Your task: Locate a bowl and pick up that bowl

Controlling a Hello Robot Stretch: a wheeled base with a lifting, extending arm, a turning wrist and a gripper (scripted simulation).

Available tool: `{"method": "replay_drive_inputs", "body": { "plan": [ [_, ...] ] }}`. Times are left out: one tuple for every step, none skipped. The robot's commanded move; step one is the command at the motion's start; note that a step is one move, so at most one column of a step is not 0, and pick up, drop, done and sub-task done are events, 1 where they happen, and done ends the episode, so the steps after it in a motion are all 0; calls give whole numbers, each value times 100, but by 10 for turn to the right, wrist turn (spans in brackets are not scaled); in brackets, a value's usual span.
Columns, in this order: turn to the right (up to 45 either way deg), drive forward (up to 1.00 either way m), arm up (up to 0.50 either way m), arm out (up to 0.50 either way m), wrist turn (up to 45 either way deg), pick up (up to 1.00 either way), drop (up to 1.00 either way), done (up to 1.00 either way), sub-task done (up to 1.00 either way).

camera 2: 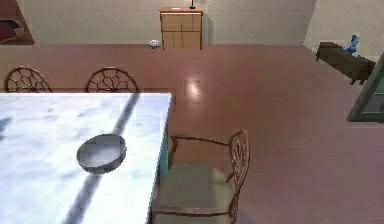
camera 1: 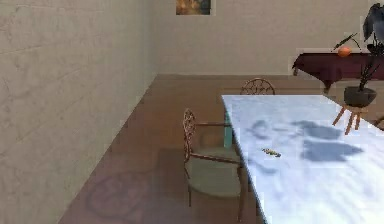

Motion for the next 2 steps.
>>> {"method": "replay_drive_inputs", "body": {
  "plan": [
    [-210, 0, 0, 0, 0, 0, 0, 0, 0],
    [0, 0, 50, 0, 0, 0, 0, 0, 0]
  ]
}}
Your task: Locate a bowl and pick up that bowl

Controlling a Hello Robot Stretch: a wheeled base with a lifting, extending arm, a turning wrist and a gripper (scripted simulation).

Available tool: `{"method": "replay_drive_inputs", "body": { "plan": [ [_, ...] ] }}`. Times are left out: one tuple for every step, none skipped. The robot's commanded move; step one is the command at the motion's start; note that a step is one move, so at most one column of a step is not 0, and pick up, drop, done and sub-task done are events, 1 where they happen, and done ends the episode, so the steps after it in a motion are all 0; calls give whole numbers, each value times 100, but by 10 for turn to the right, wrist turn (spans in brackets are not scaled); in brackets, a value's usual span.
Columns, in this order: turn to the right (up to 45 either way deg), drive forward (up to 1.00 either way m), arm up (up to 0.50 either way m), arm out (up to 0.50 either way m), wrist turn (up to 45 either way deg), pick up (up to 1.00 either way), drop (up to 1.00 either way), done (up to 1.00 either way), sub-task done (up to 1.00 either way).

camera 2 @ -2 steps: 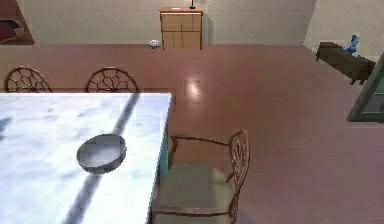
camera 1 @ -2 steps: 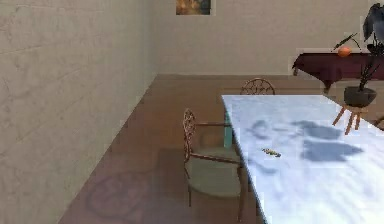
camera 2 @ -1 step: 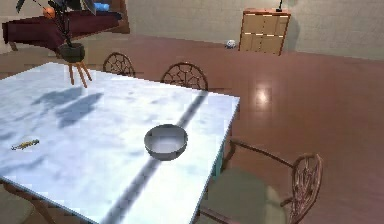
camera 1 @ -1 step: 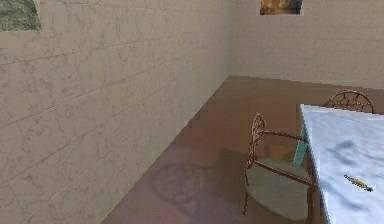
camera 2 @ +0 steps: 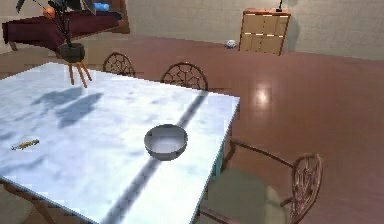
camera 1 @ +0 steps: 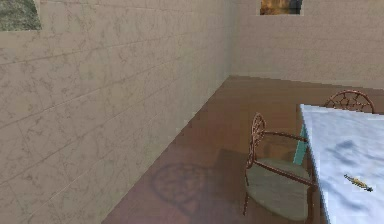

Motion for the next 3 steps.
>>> {"method": "replay_drive_inputs", "body": {
  "plan": [
    [0, 0, 38, 0, 0, 0, 0, 0, 0],
    [0, 0, 0, 28, 0, 0, 0, 0, 0],
    [0, 0, 0, 0, 450, 0, 0, 0, 0]
  ]
}}
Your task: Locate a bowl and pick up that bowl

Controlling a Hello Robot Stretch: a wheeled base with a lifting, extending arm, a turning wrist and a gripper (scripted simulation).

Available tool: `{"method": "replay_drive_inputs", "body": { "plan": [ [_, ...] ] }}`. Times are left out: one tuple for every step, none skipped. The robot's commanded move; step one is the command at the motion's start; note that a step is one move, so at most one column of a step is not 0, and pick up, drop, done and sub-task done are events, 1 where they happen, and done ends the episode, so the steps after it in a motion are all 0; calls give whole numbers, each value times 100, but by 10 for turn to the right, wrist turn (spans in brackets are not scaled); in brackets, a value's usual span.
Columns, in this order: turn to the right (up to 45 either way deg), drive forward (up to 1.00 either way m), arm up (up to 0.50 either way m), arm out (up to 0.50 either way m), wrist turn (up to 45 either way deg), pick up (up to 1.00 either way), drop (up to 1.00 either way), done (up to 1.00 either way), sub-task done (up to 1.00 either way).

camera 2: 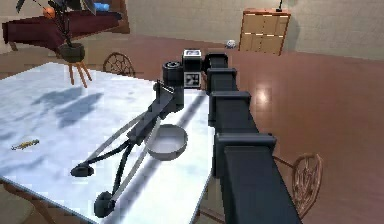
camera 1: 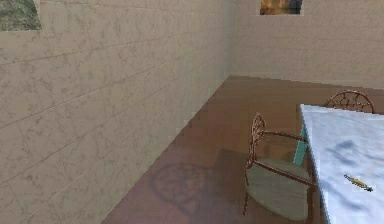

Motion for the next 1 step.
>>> {"method": "replay_drive_inputs", "body": {
  "plan": [
    [0, 0, 0, 0, 450, 0, 0, 0, 0]
  ]
}}
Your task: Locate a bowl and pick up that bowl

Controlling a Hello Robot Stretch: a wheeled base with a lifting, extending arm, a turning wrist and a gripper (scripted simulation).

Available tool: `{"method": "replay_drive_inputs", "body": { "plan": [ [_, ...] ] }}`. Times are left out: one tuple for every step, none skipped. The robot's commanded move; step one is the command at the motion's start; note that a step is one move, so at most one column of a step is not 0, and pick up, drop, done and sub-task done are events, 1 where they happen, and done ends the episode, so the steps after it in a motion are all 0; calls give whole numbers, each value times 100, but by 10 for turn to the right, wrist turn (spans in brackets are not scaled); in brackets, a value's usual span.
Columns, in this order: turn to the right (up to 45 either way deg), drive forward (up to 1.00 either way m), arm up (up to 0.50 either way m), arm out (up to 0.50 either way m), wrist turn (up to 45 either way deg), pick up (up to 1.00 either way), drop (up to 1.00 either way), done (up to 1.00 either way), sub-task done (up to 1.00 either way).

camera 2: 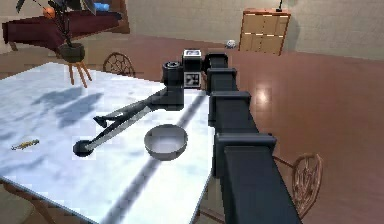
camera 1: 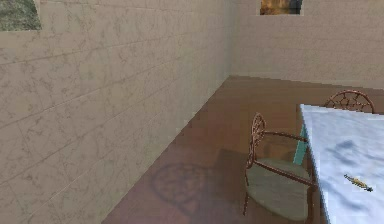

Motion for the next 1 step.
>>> {"method": "replay_drive_inputs", "body": {
  "plan": [
    [0, 0, 0, 0, 450, 0, 0, 0, 0]
  ]
}}
